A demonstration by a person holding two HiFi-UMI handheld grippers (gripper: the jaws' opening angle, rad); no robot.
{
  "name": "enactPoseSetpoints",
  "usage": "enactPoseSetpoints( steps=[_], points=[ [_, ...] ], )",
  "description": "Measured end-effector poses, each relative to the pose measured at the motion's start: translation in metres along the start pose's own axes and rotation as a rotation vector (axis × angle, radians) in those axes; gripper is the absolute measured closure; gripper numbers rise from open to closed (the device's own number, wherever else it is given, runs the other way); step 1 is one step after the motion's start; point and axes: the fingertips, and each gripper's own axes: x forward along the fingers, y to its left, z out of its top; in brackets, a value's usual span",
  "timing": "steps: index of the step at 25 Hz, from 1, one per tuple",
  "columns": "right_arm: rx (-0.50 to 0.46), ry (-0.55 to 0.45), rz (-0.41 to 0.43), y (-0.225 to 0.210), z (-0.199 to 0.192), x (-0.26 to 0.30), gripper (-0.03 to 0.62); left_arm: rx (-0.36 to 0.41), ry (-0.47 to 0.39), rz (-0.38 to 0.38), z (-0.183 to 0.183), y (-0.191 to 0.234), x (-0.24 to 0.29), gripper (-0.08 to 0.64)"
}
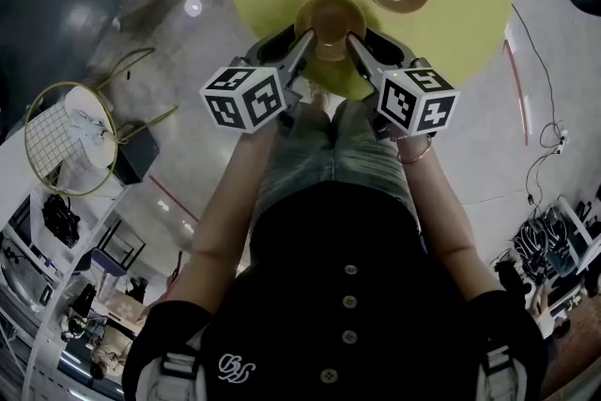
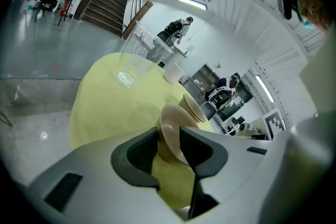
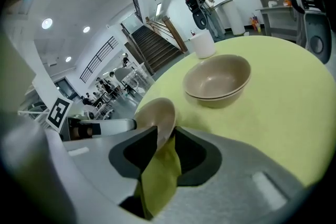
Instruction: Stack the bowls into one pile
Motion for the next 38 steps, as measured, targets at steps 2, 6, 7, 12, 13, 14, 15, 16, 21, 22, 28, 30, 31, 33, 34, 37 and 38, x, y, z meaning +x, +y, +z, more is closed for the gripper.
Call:
enactPoseSetpoints(
  steps=[2, 6, 7, 12, 13, 14, 15, 16, 21, 22, 28, 30, 31, 33, 34, 37, 38],
  points=[
    [-0.003, 0.001, 0.004, 0.000, 0.001, 0.001, 0.492, -0.007, -0.007, 0.008, 0.000, -0.001, 0.001, 0.425],
    [-0.011, 0.008, 0.002, -0.001, 0.001, -0.001, 0.492, -0.013, -0.013, 0.019, -0.001, -0.003, 0.002, 0.423],
    [-0.012, 0.009, 0.002, -0.001, 0.002, -0.002, 0.492, -0.014, -0.014, 0.020, -0.001, -0.004, 0.002, 0.424],
    [-0.025, 0.013, -0.001, 0.003, 0.007, -0.007, 0.492, -0.025, -0.029, 0.011, 0.007, -0.011, -0.002, 0.425],
    [-0.028, 0.011, 0.000, 0.004, 0.008, -0.007, 0.492, -0.024, -0.033, 0.010, 0.009, -0.011, -0.004, 0.423],
    [-0.030, 0.008, 0.002, 0.006, 0.010, -0.007, 0.492, -0.023, -0.038, 0.009, 0.011, -0.011, -0.005, 0.423],
    [-0.032, 0.004, 0.002, 0.007, 0.011, -0.007, 0.492, -0.021, -0.042, 0.009, 0.013, -0.012, -0.006, 0.423],
    [-0.035, 0.000, 0.002, 0.007, 0.013, -0.007, 0.492, -0.020, -0.045, 0.009, 0.014, -0.012, -0.007, 0.423],
    [-0.052, -0.012, 0.003, 0.010, 0.022, -0.011, 0.492, -0.015, -0.071, -0.001, 0.025, -0.021, -0.010, 0.424],
    [-0.056, -0.016, 0.005, 0.011, 0.025, -0.011, 0.492, -0.015, -0.077, -0.003, 0.028, -0.023, -0.011, 0.425],
    [-0.082, -0.038, 0.018, 0.015, 0.044, -0.012, 0.492, -0.022, -0.122, -0.022, 0.049, -0.030, -0.014, 0.425],
    [-0.091, -0.052, 0.018, 0.014, 0.053, -0.013, 0.492, -0.025, -0.138, -0.030, 0.058, -0.034, -0.012, 0.423],
    [-0.096, -0.058, 0.018, 0.013, 0.058, -0.014, 0.492, -0.028, -0.147, -0.036, 0.062, -0.036, -0.011, 0.423],
    [-0.101, -0.067, 0.016, 0.010, 0.066, -0.017, 0.492, -0.028, -0.157, -0.048, 0.069, -0.043, -0.008, 0.423],
    [-0.103, -0.071, 0.014, 0.008, 0.069, -0.019, 0.492, -0.025, -0.159, -0.054, 0.073, -0.046, -0.005, 0.423],
    [-0.107, -0.086, 0.008, 0.002, 0.080, -0.023, 0.492, -0.017, -0.168, -0.069, 0.081, -0.055, 0.002, 0.423],
    [-0.109, -0.091, 0.006, -0.001, 0.084, -0.024, 0.492, -0.015, -0.171, -0.074, 0.084, -0.058, 0.005, 0.423]
  ],
)
